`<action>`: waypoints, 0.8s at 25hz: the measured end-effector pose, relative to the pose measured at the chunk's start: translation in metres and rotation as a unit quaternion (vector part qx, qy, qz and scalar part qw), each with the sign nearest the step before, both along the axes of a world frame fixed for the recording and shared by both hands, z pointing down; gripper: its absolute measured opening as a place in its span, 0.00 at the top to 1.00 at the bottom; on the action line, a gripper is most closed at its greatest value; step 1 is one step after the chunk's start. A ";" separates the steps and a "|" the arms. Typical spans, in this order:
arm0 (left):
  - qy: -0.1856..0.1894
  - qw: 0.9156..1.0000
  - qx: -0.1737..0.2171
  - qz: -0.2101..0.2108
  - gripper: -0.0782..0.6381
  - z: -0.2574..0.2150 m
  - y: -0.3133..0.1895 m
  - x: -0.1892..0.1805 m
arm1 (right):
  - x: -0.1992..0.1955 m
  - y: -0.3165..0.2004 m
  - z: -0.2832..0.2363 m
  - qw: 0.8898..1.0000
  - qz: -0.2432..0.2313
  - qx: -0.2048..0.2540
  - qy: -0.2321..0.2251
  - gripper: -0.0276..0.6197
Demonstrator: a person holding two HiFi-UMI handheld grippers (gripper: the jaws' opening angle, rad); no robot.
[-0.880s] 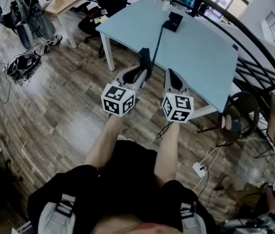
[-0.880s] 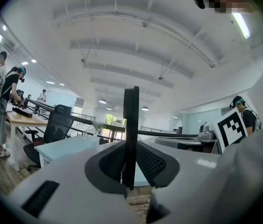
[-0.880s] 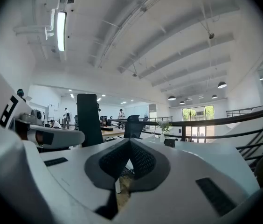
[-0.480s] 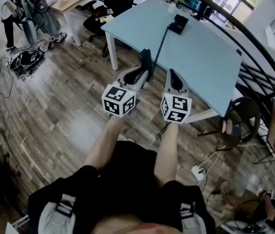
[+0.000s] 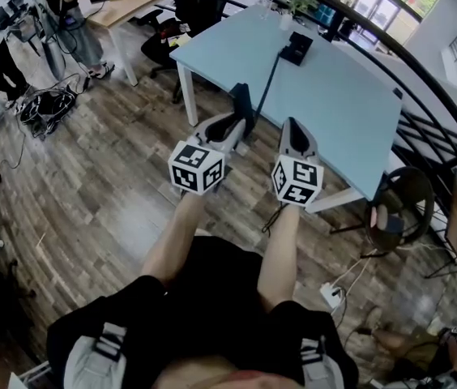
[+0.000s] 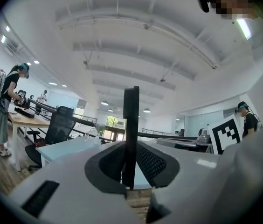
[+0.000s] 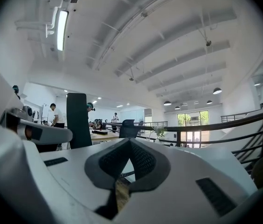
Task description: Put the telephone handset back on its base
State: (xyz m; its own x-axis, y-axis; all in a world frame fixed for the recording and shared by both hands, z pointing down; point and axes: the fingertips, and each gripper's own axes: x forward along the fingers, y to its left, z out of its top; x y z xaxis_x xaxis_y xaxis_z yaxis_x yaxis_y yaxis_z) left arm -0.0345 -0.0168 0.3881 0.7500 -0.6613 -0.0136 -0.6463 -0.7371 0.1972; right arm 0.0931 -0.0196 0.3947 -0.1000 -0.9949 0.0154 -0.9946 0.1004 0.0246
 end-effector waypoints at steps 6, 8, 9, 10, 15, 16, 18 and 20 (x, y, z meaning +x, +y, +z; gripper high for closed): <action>0.004 1.000 0.007 0.007 0.80 -0.009 -0.003 0.010 | 0.013 -0.004 -0.010 1.000 0.004 0.010 -0.008 0.97; 0.002 1.000 0.011 0.009 0.80 -0.011 -0.005 0.012 | 0.014 -0.008 -0.010 1.000 0.003 0.011 -0.012 0.97; 0.001 1.000 0.012 0.008 0.80 -0.012 -0.006 0.011 | 0.014 -0.010 -0.011 1.000 0.001 0.011 -0.013 0.97; 0.000 1.000 0.012 0.007 0.80 -0.012 -0.007 0.010 | 0.013 -0.011 -0.010 1.000 -0.001 0.011 -0.014 0.97; 0.005 1.000 0.021 0.000 0.80 -0.023 -0.020 0.006 | 0.007 -0.022 -0.010 1.000 -0.010 0.011 -0.003 0.97; 0.004 1.000 0.024 0.000 0.80 -0.024 -0.023 0.008 | 0.008 -0.024 -0.010 1.000 -0.009 0.012 -0.002 0.97; 0.006 1.000 0.025 0.004 0.80 -0.023 -0.028 0.013 | 0.015 -0.026 -0.012 1.000 -0.003 0.014 -0.001 0.97; 0.010 1.000 0.024 0.009 0.80 -0.022 -0.034 0.019 | 0.025 -0.027 -0.012 1.000 0.006 0.013 0.001 0.97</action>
State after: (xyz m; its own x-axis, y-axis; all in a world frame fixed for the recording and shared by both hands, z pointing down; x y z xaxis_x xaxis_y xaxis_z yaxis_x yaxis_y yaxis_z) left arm -0.0151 -0.0509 0.3657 0.7616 -0.6453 -0.0598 -0.6286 -0.7580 0.1738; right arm 0.1177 -0.0465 0.3824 -0.0876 -0.9961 -0.0103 -0.9958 0.0872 0.0282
